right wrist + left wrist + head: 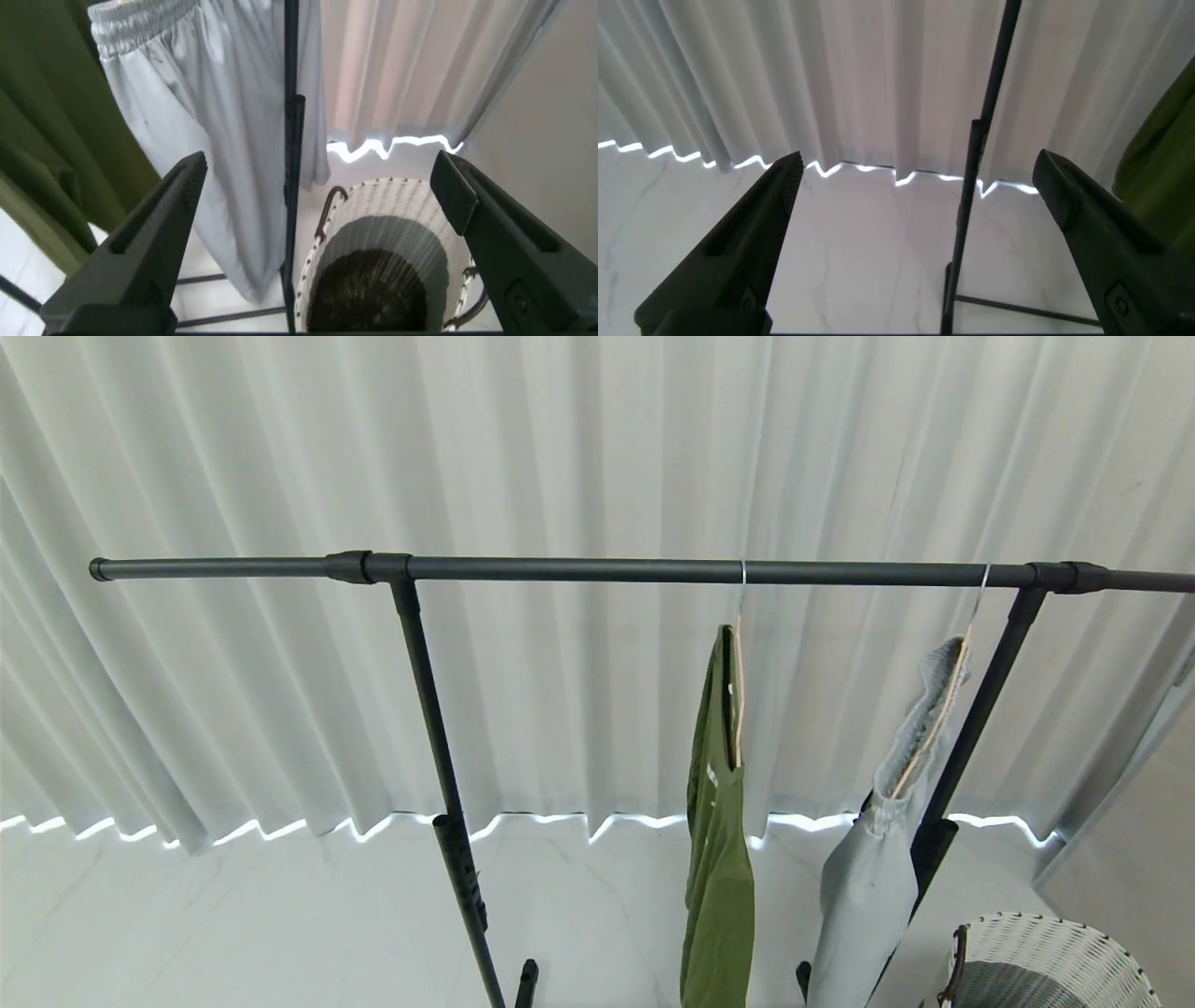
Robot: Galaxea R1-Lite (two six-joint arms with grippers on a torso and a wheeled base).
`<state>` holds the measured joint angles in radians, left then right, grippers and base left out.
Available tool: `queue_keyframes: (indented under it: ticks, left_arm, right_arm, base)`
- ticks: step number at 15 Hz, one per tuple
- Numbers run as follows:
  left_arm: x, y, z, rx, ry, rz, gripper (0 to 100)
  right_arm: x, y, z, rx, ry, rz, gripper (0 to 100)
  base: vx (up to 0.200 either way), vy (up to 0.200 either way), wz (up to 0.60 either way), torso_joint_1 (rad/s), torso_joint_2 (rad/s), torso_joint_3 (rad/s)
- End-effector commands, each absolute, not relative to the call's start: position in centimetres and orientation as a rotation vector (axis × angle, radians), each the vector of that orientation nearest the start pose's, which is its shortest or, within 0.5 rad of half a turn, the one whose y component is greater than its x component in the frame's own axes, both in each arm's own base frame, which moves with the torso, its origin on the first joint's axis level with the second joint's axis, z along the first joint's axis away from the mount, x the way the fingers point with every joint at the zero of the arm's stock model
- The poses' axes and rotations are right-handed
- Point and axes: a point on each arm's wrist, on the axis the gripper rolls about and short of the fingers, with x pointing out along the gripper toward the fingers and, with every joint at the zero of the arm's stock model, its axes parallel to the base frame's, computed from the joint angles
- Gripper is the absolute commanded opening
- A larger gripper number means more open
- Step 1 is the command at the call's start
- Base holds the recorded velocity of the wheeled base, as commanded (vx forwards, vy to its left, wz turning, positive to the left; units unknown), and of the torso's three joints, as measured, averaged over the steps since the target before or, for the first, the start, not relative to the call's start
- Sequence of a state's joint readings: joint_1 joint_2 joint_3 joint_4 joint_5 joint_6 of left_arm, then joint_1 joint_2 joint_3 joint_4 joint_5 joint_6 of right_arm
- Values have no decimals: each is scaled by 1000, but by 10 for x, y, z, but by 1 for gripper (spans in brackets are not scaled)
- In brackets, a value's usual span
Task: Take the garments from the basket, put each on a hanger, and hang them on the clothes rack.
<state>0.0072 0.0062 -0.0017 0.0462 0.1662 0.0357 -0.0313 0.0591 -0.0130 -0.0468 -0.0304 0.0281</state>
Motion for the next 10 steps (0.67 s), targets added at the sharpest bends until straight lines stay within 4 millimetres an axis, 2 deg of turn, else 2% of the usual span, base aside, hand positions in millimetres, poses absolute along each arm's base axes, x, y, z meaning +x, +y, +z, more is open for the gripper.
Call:
queue_keyframes:
  ticks: [1,5,10]
  left_arm:
    - [-23,4,71,32,50,182,100]
    - [-23,4,71,18,50,190,100]
    - [-23,4,71,-20,47,191,100]
  right_arm:
    - [-21,0,80,20,-20,-27,100]
    - [-23,1,76,-25,1,58,100]
    - [-23,1,76,-18,4,58,100]
  base:
    - [0,0,0,0,0,0]
    - [0,0,0,0,0,0]
    - [0,0,0,0,0,0]
